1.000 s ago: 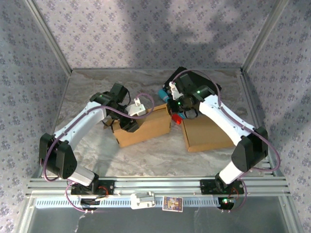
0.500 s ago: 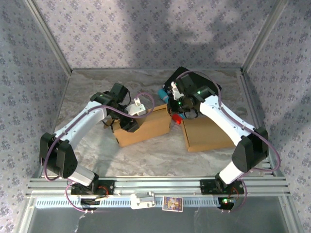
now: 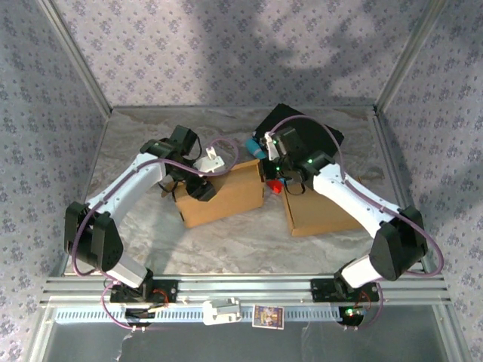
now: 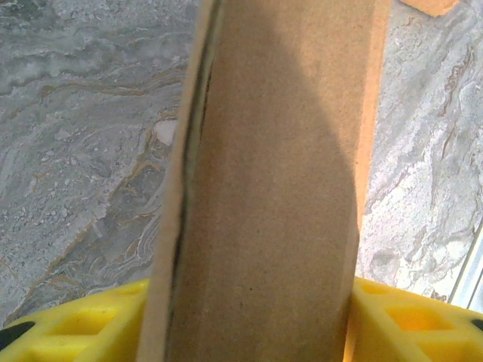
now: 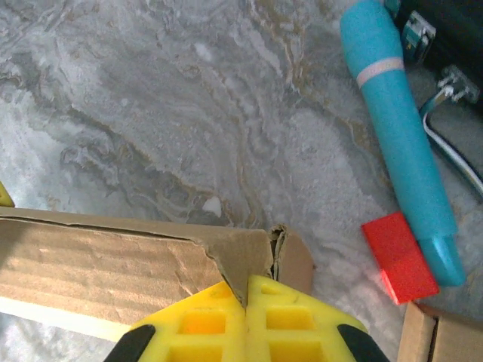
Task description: Fold the paper box
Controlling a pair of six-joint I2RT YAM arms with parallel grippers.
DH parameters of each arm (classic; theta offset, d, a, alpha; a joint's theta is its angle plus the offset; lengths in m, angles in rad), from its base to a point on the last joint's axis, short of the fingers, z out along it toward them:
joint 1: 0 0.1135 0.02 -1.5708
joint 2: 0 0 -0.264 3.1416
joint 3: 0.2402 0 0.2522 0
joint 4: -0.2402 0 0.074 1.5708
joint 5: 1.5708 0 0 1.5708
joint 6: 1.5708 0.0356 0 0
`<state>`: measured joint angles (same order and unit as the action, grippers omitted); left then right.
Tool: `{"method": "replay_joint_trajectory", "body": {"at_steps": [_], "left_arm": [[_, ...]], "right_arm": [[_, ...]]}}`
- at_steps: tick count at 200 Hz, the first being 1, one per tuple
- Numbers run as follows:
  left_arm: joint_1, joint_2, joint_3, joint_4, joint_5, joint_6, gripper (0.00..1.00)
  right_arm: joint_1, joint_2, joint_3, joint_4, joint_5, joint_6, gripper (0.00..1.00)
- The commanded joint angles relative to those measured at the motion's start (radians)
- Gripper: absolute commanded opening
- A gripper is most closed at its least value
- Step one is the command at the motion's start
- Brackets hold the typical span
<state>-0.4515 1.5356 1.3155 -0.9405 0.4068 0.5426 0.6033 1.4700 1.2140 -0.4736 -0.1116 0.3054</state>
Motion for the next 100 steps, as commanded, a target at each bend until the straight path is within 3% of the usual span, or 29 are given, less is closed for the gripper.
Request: {"method": "replay_joint_trajectory", "body": {"at_steps": [1, 100], "left_arm": [[0.013, 0.010, 0.008, 0.029, -0.011, -0.058, 0.60], [0.016, -0.084, -0.059, 0.103, -0.045, -0.131, 0.73]], "right_arm": [[0.027, -0.006, -0.084, -0.080, 0.036, -0.025, 0.00], [0.098, -0.065, -0.191, 0.011, 0.156, -0.047, 0.00]]}}
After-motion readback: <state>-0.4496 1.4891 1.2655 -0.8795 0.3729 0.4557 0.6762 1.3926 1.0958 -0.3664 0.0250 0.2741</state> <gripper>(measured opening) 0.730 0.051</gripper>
